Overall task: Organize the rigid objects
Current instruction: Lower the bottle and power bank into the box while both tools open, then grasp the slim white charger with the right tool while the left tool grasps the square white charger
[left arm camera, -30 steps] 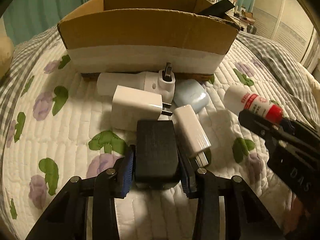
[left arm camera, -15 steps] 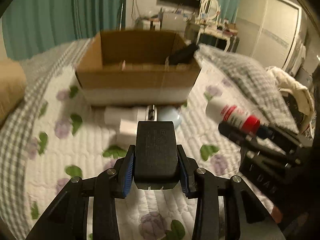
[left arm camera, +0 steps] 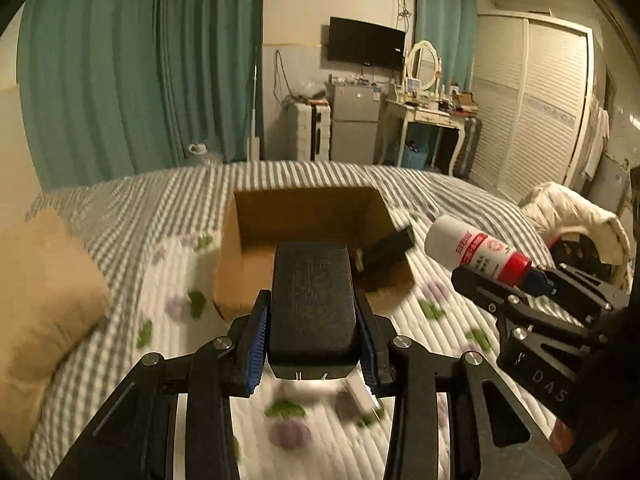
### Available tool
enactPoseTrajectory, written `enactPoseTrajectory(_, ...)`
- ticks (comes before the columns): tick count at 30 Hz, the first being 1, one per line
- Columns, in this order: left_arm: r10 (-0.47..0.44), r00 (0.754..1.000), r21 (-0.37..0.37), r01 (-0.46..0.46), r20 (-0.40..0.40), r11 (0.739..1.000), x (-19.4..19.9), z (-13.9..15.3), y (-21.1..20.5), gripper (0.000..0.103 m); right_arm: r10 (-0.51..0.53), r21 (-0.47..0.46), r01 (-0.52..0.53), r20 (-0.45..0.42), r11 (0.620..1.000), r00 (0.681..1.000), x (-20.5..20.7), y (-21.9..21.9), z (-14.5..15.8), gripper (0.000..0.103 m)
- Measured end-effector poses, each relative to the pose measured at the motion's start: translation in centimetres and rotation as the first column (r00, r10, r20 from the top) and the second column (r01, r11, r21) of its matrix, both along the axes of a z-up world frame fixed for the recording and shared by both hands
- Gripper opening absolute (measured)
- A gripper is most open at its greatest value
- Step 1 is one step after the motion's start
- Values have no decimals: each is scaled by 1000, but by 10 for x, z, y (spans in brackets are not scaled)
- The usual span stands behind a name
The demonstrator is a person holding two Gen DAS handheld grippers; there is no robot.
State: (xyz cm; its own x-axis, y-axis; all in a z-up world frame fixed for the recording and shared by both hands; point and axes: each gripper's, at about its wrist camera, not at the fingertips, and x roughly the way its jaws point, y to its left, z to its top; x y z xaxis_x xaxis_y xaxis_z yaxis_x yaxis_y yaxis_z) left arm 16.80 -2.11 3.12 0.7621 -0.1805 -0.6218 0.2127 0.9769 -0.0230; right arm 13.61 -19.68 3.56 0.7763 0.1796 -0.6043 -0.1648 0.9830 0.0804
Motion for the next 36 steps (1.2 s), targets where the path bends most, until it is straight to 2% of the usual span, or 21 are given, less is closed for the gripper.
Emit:
enactPoseTrajectory(6, 24, 1000, 41, -25, 19, 999, 60, -1, 12, 39, 20, 31, -21, 27, 999, 999, 60, 11, 13, 36)
enactPoseTrajectory(12, 35, 999, 70, -34, -14, 997, 121, -36, 23, 39, 29, 23, -29, -24, 999, 999, 130, 26, -12, 36)
enactPoseTrajectory(17, 41, 997, 80, -36, -61, 996, 153, -71, 25, 39, 25, 6, -25, -68, 1000, 997, 171, 36, -45, 35)
enactPoseTrajectory(21, 37, 995, 73, -31, -89, 997, 164, -92, 25, 39, -3, -19, 2, -73, 1000, 997, 183, 41, -62, 35)
enactPoseTrajectory(26, 49, 994, 66, -43, -95, 997, 169, -102, 25, 39, -2, -59, -2, -62, 998, 998, 184, 47, -73, 35)
enactPoseTrajectory(30, 56, 990, 51, -49, -128, 997, 169, -101, 29, 41, -5, -13, 4, -65, 1000, 998, 187, 43, -70, 36)
enactPoseTrajectory(31, 59, 991, 49, -54, -116, 997, 167, -97, 31, 42, -13, 12, 14, -60, 1000, 998, 189, 40, -66, 37)
enactPoseTrajectory(32, 64, 994, 56, -59, -92, 997, 162, -89, 31, 46, -17, 30, 18, -53, 999, 998, 189, 38, -62, 52)
enactPoseTrajectory(33, 65, 996, 62, -61, -69, 996, 156, -80, 32, 55, -24, 48, 26, -46, 998, 999, 187, 34, -57, 62)
enactPoseTrajectory(34, 62, 997, 65, -58, -54, 996, 151, -72, 32, 60, -39, 72, 41, -32, 997, 999, 184, 29, -47, 72)
enactPoseTrajectory(35, 55, 998, 71, -52, -39, 996, 143, -60, 31, 65, -46, 87, 47, -16, 995, 999, 179, 25, -38, 73)
enactPoseTrajectory(36, 50, 998, 75, -48, -26, 996, 136, -50, 31, 66, -48, 91, 48, -8, 995, 999, 175, 24, -32, 73)
